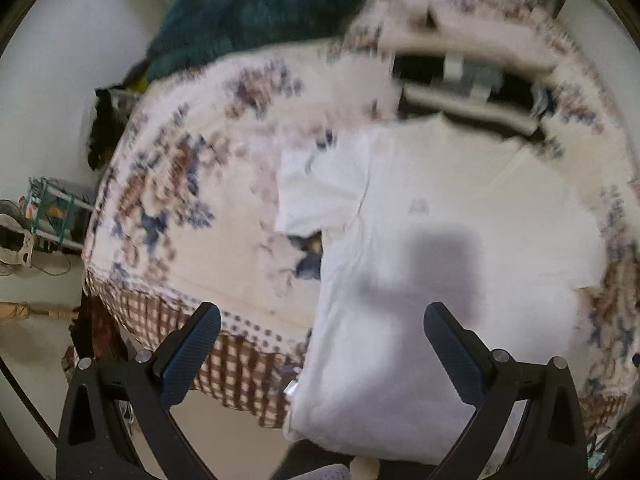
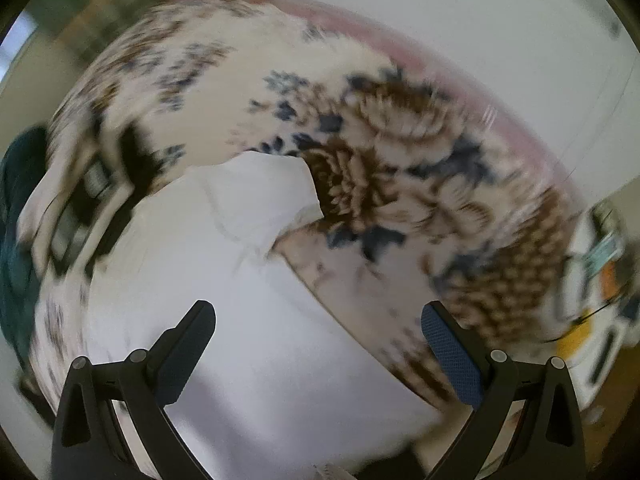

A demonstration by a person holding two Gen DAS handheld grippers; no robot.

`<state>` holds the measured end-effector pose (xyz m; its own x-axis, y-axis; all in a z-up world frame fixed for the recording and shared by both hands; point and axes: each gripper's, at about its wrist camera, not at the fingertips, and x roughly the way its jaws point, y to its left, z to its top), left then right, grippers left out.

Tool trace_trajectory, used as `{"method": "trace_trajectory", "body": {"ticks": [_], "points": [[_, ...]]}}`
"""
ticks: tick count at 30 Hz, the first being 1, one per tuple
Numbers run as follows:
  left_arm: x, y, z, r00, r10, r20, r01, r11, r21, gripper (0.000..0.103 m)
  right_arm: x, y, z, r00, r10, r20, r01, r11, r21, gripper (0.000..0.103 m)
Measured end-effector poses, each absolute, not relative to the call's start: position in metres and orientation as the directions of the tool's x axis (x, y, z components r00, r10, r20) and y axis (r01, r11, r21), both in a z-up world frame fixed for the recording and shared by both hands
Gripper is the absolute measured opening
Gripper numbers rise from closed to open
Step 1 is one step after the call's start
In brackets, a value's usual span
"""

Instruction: Fold small clothes

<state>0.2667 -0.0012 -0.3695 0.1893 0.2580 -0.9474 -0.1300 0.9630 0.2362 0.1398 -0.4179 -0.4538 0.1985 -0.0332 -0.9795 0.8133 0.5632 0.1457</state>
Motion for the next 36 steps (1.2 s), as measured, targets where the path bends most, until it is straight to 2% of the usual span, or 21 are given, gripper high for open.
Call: {"method": "trace_trajectory", "body": {"ticks": [3,7,10,11,12,13,15,16,20,23,27,29,31,32,33,35,36], "points": [[0.290,0.004,-0.423,0.134,0.292,-0.947,-0.148,0.951,0.272,0.103,0.162,-0.442,-0.524,0.236,0.063,-0.970,0.870,0.431,0.240,0.103],[0.312,0.021,-0.489,0.051,0.268,-0.962,-0.237,0.939,0.249,0.103,0.184,-0.465,-0.603,0.272,0.145,-0.951,0.917,0.259,0.302,0.102],[0.318,0.027,-0.524,0.006,0.198,-0.980,-0.278,0.942,0.188,0.103,0.198,-0.471,-0.632,0.331,0.132,-0.934,0.916,0.193,0.351,0.093],[0.319,0.027,-0.533,-0.010,0.180,-0.984,-0.278,0.944,0.176,0.103,0.202,-0.471,-0.636,0.343,0.121,-0.932,0.912,0.194,0.361,0.086],[0.320,0.027,-0.541,-0.029,0.171,-0.985,-0.271,0.947,0.173,0.103,0.212,-0.469,-0.638,0.347,0.102,-0.932,0.908,0.214,0.361,0.069],[0.320,0.028,-0.546,-0.038,0.166,-0.985,-0.264,0.949,0.170,0.103,0.217,-0.464,-0.636,0.338,0.083,-0.938,0.908,0.235,0.348,0.057],[0.319,0.030,-0.548,-0.041,0.159,-0.986,-0.248,0.955,0.164,0.103,0.228,-0.455,-0.628,0.322,0.025,-0.946,0.903,0.291,0.315,0.012],[0.319,0.033,-0.547,-0.034,0.153,-0.988,-0.244,0.957,0.157,0.103,0.239,-0.447,-0.619,0.306,-0.028,-0.951,0.897,0.344,0.279,0.007],[0.320,0.048,-0.538,-0.002,0.155,-0.988,-0.242,0.958,0.151,0.103,0.286,-0.390,-0.573,0.315,-0.203,-0.927,0.762,0.637,0.119,0.005],[0.319,0.063,-0.528,0.040,0.189,-0.981,-0.237,0.956,0.174,0.103,0.328,-0.307,-0.551,0.375,-0.277,-0.885,0.504,0.862,-0.056,0.005],[0.316,0.087,-0.523,0.070,0.209,-0.975,-0.265,0.946,0.184,0.103,0.350,-0.182,-0.576,0.398,-0.303,-0.866,0.063,0.951,-0.304,0.005],[0.314,0.101,-0.525,0.069,0.205,-0.976,-0.297,0.938,0.176,0.103,0.349,-0.144,-0.597,0.369,-0.295,-0.881,-0.087,0.933,-0.349,0.005],[0.309,0.112,-0.526,0.067,0.202,-0.977,-0.327,0.930,0.169,0.103,0.346,-0.125,-0.614,0.292,-0.254,-0.922,-0.180,0.932,-0.313,0.014],[0.310,0.118,-0.528,0.068,0.191,-0.979,-0.342,0.926,0.157,0.103,0.345,-0.121,-0.618,0.251,-0.214,-0.944,-0.193,0.945,-0.266,0.026],[0.309,0.125,-0.530,0.068,0.172,-0.983,-0.363,0.922,0.136,0.103,0.342,-0.124,-0.616,0.235,-0.169,-0.957,-0.168,0.963,-0.211,0.039],[0.310,0.139,-0.533,0.071,0.118,-0.991,-0.406,0.910,0.079,0.103,0.340,-0.136,-0.607,0.215,-0.125,-0.969,-0.085,0.986,-0.146,0.051],[0.312,0.145,-0.535,0.078,0.079,-0.994,-0.432,0.901,0.038,0.103,0.336,-0.145,-0.602,0.206,-0.106,-0.973,-0.042,0.992,-0.117,0.054]]}}
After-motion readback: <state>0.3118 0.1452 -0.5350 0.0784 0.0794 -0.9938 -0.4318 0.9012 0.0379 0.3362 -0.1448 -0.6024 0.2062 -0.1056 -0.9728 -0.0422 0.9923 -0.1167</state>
